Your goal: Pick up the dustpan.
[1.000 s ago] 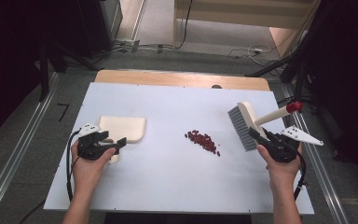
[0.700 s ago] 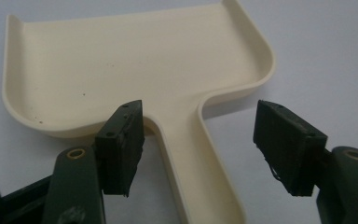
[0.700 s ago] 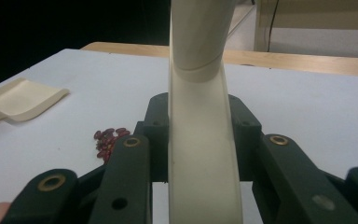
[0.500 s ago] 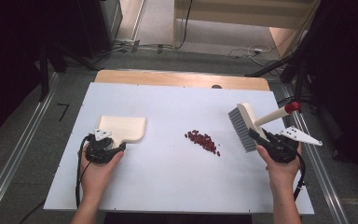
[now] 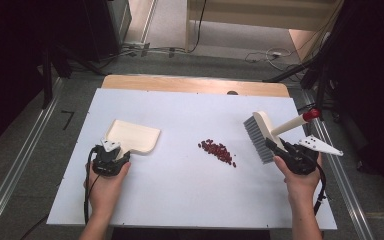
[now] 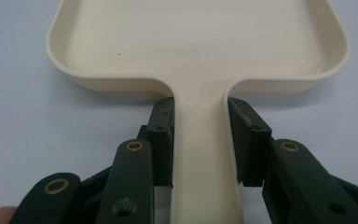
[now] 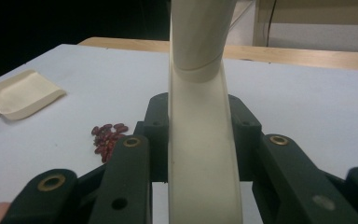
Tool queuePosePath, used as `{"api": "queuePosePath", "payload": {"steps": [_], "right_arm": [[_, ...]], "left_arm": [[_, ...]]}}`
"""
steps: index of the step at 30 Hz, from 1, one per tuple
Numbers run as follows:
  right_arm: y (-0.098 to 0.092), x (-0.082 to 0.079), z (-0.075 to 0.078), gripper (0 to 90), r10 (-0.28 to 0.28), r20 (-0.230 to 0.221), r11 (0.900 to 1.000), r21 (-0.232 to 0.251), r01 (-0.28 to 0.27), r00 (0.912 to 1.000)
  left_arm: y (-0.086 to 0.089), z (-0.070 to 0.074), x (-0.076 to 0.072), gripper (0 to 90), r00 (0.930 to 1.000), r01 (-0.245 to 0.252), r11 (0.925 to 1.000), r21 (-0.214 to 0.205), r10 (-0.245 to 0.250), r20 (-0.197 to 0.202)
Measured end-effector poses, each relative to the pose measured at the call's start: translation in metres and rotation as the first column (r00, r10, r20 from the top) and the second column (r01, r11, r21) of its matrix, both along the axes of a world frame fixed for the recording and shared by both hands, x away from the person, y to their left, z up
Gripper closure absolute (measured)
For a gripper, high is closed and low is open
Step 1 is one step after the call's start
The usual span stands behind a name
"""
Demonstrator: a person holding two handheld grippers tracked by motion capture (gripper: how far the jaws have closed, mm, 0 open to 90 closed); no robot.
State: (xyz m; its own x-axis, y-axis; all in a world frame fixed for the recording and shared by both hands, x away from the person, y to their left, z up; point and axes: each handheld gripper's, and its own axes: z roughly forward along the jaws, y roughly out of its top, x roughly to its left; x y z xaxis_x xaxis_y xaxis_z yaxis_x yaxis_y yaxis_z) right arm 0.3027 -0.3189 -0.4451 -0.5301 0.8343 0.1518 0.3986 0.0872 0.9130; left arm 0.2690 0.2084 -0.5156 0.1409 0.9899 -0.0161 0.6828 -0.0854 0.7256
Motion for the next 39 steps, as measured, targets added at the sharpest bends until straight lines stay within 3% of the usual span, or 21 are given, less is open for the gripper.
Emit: {"api": "queuePosePath", "payload": {"steps": [10, 18, 21, 30, 39], "right_arm": [[0.001, 0.000, 0.001, 65.2, 0.005, 0.004, 1.0000, -0.003, -0.005, 1.0000], [0.000, 0.000, 0.001, 65.2, 0.004, 0.004, 1.0000, -0.002, -0.004, 1.0000], [0.000, 0.000, 0.001, 65.2, 0.005, 0.005, 1.0000, -0.002, -0.005, 1.0000], [0.002, 0.000, 0.003, 65.2, 0.006, 0.009, 1.0000, -0.003, -0.006, 0.9999], [0.004, 0.000, 0.003, 65.2, 0.013, 0.010, 0.9999, -0.008, -0.013, 0.9999]], "left_arm": [[0.007, 0.000, -0.002, 65.7, 0.9972, 0.060, 0.9982, -0.006, -0.060, 0.044], [0.012, 0.014, -0.007, 65.8, 0.9901, 0.102, 0.9946, 0.020, -0.104, 0.095], [0.012, 0.022, -0.009, 65.8, 0.9866, 0.114, 0.9922, 0.049, -0.119, 0.112], [0.008, 0.043, -0.017, 65.8, 0.9716, 0.171, 0.9841, 0.047, -0.176, 0.158], [-0.005, 0.056, -0.022, 65.9, 0.9560, 0.230, 0.9724, 0.037, -0.233, 0.178]]}}
